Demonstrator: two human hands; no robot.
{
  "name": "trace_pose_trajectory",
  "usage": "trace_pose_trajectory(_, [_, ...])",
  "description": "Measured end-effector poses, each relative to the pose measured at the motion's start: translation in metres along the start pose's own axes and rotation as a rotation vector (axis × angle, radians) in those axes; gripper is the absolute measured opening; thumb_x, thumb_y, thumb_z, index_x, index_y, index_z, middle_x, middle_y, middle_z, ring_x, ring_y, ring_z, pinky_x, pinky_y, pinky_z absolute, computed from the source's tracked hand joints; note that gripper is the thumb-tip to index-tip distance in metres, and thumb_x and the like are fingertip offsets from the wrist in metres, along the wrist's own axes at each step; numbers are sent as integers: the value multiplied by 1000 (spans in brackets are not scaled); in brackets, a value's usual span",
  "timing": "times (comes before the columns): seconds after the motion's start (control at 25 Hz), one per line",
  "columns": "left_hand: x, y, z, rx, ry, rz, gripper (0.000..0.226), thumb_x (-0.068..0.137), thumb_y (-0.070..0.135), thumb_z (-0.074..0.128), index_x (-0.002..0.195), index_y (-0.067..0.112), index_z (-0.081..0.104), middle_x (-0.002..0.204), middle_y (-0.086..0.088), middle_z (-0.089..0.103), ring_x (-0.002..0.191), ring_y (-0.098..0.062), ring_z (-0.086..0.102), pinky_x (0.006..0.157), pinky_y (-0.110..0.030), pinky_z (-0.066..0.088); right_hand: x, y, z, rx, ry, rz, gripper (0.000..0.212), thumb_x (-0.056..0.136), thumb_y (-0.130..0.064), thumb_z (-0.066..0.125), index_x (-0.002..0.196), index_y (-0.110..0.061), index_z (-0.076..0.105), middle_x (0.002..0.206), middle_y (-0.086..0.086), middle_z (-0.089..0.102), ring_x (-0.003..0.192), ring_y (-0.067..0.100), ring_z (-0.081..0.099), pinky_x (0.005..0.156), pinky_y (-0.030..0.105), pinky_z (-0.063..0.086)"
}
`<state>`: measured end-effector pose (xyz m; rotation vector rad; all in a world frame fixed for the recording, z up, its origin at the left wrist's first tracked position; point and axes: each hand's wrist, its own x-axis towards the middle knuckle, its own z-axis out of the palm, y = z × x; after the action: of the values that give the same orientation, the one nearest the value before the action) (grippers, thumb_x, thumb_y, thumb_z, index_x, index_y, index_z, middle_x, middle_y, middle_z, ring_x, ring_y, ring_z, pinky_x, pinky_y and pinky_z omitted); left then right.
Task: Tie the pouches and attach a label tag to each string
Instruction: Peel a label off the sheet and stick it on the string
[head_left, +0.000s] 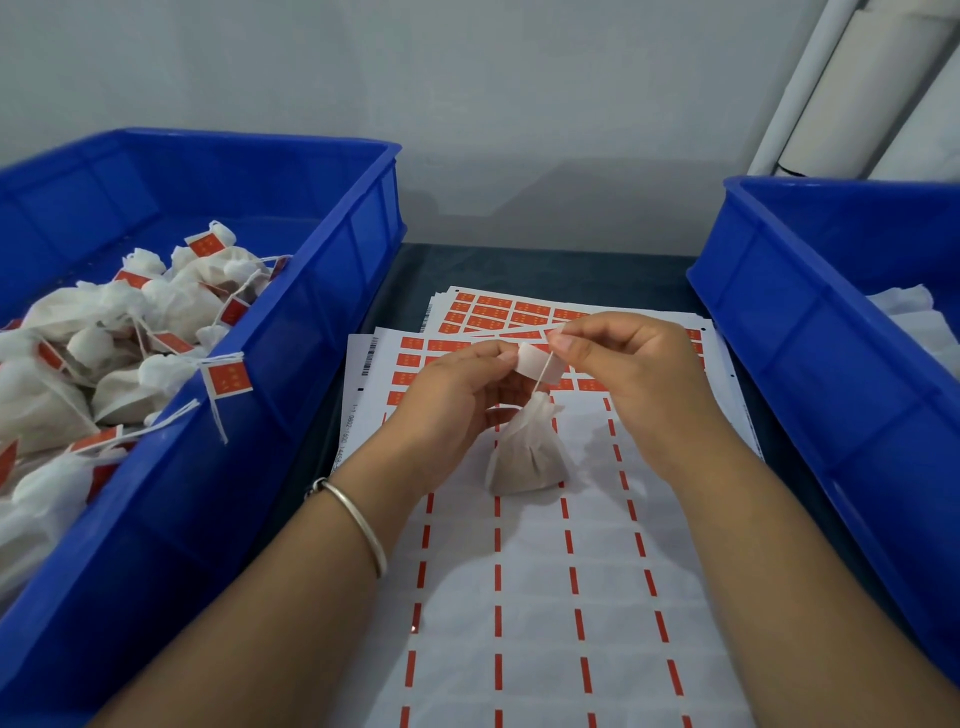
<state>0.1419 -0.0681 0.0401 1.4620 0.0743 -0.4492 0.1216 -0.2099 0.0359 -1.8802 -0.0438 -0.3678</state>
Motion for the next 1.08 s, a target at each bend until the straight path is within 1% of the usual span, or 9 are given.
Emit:
trace_pose_trajectory(0.12, [-1, -1, -2, -23, -26, 21, 19, 96, 17, 45, 112, 15, 56, 104, -5, 64, 95, -24, 64, 83, -32, 50, 0, 0, 0, -14, 12, 4, 20, 84, -28, 67, 72, -42, 61, 79, -31, 58, 75, -12, 60, 58, -4, 40])
trace_pose_trajectory(0.28, [0, -3, -3, -9, -34, 25, 17, 96, 18, 45, 109, 16, 56, 107, -5, 63, 97, -24, 63, 86, -33, 49, 0, -1, 0, -19, 26, 0, 19, 85, -28, 66, 74, -43, 59, 80, -28, 59, 78, 1, 62, 59, -2, 44])
trace_pose_trajectory(0.44, [0, -5, -4, 19, -78, 42, 16, 97, 19, 45, 93, 23, 59, 105, -3, 65, 98, -23, 64, 90, -35, 49, 0, -2, -1, -27, 36, -5, 21, 85, -28, 66, 74, -43, 58, 80, -29, 58, 75, 0, 61, 56, -1, 43])
trace_pose_trajectory(0.52, [1, -6, -5, 28, -111, 61, 18, 97, 20, 43, 93, 24, 60, 102, 0, 68, 98, -21, 65, 93, -36, 48, 0, -3, -1, -20, 35, -7, 20, 85, -28, 66, 75, -43, 58, 80, -29, 58, 74, -2, 61, 56, 0, 44])
trace_pose_trajectory(0.64, [1, -8, -7, -17, -184, 75, 19, 97, 20, 43, 96, 24, 62, 96, 5, 73, 95, -18, 68, 86, -30, 51, 0, -3, -2, 9, 40, -2, 18, 85, -28, 66, 75, -41, 59, 81, -28, 59, 75, -1, 62, 57, 2, 46])
trace_pose_trajectory(0.72, [0, -8, -7, -35, -230, 73, 19, 97, 20, 43, 99, 21, 62, 99, 2, 73, 94, -19, 69, 81, -27, 54, 0, -4, -2, 18, 45, 3, 18, 85, -27, 66, 75, -41, 60, 82, -27, 60, 77, 2, 63, 58, 3, 47])
trace_pose_trajectory(0.84, [1, -8, -6, 7, -240, 83, 17, 95, 20, 47, 100, 17, 63, 100, -1, 72, 92, -20, 69, 82, -28, 54, 0, -4, -2, 30, 52, 13, 19, 85, -27, 66, 74, -41, 60, 81, -25, 61, 77, 4, 64, 57, 5, 49])
trace_pose_trajectory(0.96, [2, -9, -5, 57, -210, 112, 12, 92, 18, 53, 90, 17, 66, 86, 2, 71, 85, -18, 68, 83, -29, 54, 0, -4, -1, 38, 52, 27, 18, 86, -26, 66, 75, -39, 61, 83, -21, 63, 79, 8, 66, 61, 12, 53])
trace_pose_trajectory(1.08, [1, -10, -3, 140, -173, 143, 17, 86, 18, 61, 75, 26, 69, 75, 8, 70, 84, -17, 64, 86, -31, 50, 0, -4, -1, 36, 48, 42, 17, 87, -25, 65, 75, -38, 62, 86, -18, 65, 82, 12, 66, 66, 19, 57])
